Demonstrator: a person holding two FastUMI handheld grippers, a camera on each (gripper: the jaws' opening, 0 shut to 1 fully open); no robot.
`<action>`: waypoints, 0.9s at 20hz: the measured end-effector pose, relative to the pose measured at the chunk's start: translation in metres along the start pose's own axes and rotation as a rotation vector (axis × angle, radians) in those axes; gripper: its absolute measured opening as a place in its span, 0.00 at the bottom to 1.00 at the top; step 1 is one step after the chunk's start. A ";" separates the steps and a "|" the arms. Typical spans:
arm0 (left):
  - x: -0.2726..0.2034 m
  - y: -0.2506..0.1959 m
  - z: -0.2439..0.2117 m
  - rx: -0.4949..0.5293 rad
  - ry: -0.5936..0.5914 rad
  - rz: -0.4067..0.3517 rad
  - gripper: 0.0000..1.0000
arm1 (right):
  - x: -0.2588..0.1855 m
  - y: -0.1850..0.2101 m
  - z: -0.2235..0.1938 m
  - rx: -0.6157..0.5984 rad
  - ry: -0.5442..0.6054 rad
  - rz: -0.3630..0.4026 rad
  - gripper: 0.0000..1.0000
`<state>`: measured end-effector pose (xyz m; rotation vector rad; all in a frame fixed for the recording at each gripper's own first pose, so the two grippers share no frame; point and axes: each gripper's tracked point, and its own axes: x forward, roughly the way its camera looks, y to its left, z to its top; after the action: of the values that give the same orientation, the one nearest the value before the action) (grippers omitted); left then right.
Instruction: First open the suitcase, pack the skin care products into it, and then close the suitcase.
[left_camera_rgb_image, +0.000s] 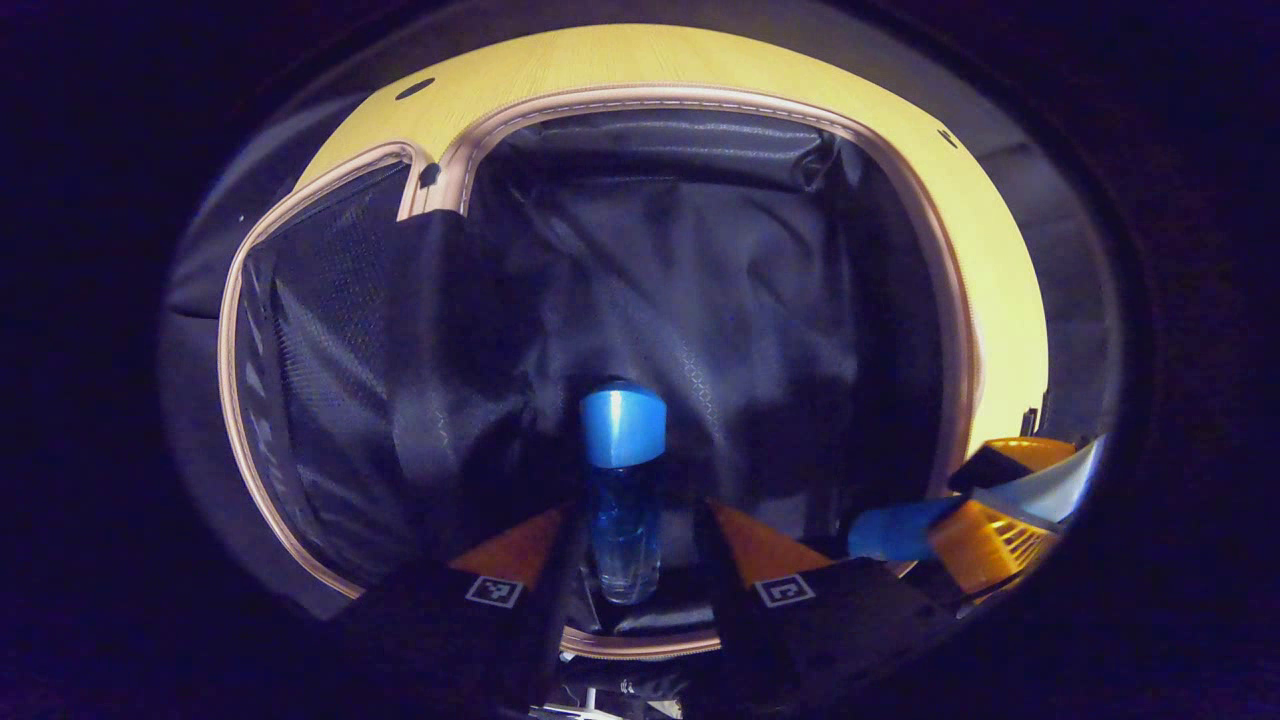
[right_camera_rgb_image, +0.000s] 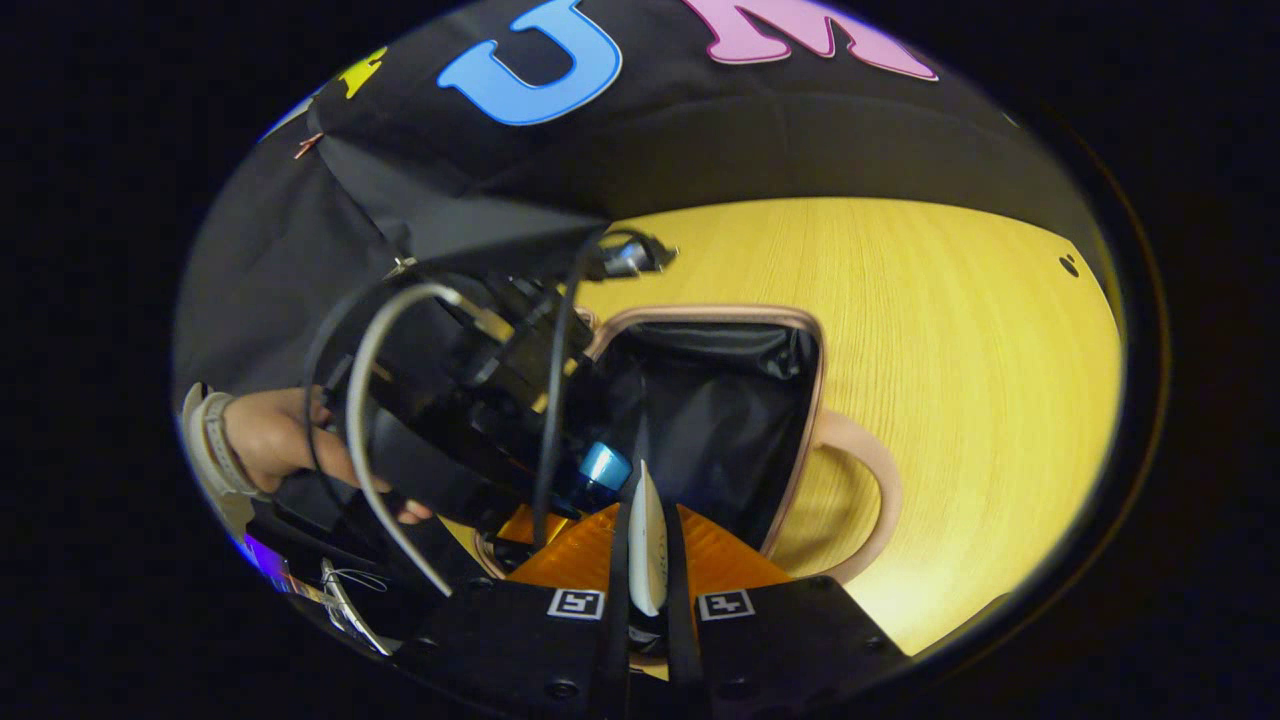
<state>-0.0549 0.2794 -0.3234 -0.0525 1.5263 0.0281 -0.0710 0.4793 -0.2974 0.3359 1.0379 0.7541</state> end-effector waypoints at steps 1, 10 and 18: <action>-0.010 0.003 0.002 0.013 -0.041 0.000 0.77 | 0.008 0.002 -0.007 -0.001 0.032 0.004 0.19; -0.106 0.091 -0.021 -0.078 -0.352 -0.038 0.78 | 0.068 0.035 -0.046 0.115 0.289 0.115 0.19; -0.092 0.187 -0.071 -0.340 -0.338 -0.005 0.80 | 0.073 0.036 -0.036 0.100 0.284 0.028 0.87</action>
<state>-0.1390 0.4636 -0.2376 -0.3083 1.1700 0.2793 -0.0954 0.5525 -0.3418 0.3364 1.3439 0.7915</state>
